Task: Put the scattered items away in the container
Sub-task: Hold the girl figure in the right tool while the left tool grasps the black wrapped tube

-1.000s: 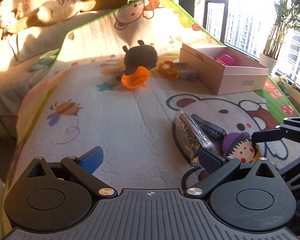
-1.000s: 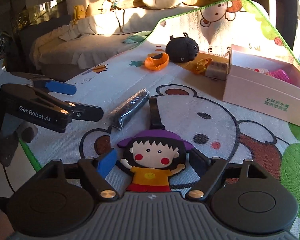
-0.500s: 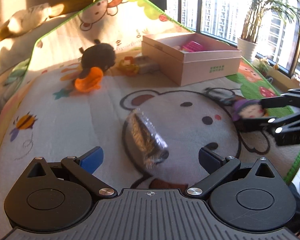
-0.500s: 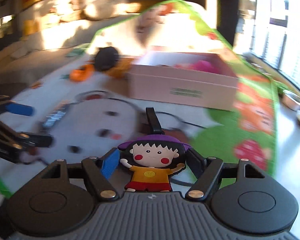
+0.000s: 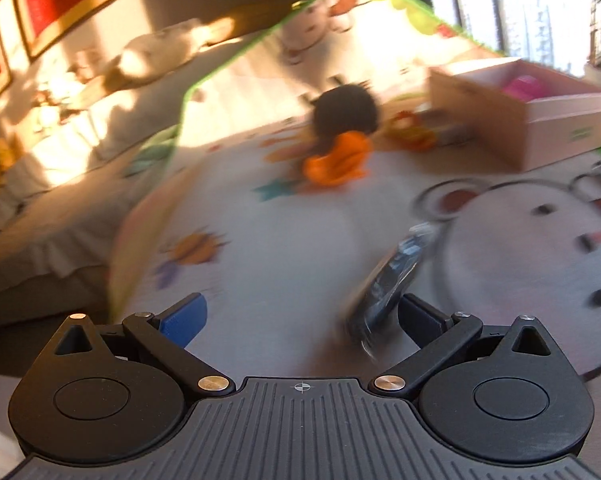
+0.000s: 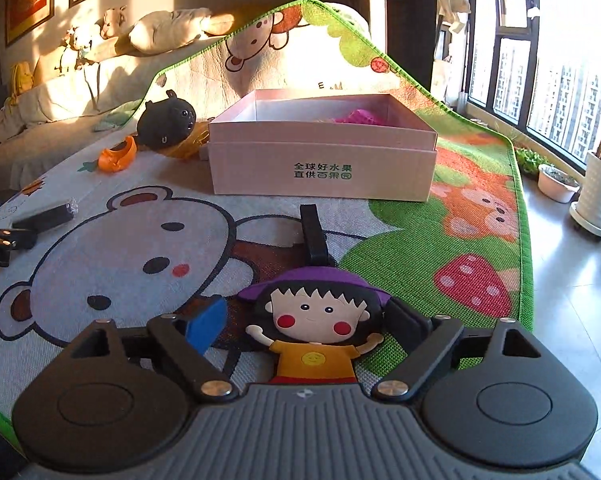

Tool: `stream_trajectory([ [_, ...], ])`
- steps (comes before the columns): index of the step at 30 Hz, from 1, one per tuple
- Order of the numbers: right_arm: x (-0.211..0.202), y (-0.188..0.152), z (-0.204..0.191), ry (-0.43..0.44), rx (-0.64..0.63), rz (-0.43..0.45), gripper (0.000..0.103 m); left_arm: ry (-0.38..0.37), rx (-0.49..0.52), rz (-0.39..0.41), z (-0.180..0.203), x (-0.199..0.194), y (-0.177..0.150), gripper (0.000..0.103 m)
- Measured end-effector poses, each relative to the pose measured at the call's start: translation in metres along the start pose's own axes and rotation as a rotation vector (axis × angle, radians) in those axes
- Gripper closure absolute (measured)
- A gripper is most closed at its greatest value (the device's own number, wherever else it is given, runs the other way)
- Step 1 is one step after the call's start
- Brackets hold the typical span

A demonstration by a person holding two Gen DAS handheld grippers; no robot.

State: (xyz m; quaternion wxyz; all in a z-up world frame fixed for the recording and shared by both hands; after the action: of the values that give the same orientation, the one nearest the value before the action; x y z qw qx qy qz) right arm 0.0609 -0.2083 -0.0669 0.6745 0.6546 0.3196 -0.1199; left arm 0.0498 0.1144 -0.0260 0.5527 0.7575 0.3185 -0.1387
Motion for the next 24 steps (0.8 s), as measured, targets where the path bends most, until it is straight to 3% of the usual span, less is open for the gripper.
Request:
stream_trajectory([
  [6,0.0,0.0,-0.001,0.003,0.004,-0.002,0.009,0.024,-0.07,-0.027,-0.025,0.005,-0.006,0.0],
  [14,0.0,-0.001,-0.001,0.003,0.008,-0.006,0.004,-0.254,-0.288,-0.099,-0.005,-0.012,-0.002,0.0],
  [16,0.0,-0.002,-0.001,0.003,0.009,-0.003,0.004,-0.31,-0.284,-0.089,0.011,-0.014,0.006,0.0],
  [21,-0.002,-0.003,-0.001,0.005,0.016,0.012,0.004,-0.295,-0.199,-0.092,0.039,0.006,0.021,0.0],
  [24,-0.003,-0.003,-0.001,0.013,0.02,0.021,0.004,-0.342,-0.151,-0.07,0.047,0.016,0.027,0.0],
])
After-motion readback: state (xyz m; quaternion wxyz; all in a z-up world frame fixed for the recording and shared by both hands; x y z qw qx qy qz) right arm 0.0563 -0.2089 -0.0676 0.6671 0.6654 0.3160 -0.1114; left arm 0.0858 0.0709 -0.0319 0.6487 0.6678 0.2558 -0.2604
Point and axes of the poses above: each gripper's, at about its wrist camera, not at the fingertips, and x roughly the way its jaws point, z to its right, y to its top, the point moved 6 cm from there along x, roughly the way its jaws point, and after that the axes turned 5 degrees about y, right-handed, at the moved point
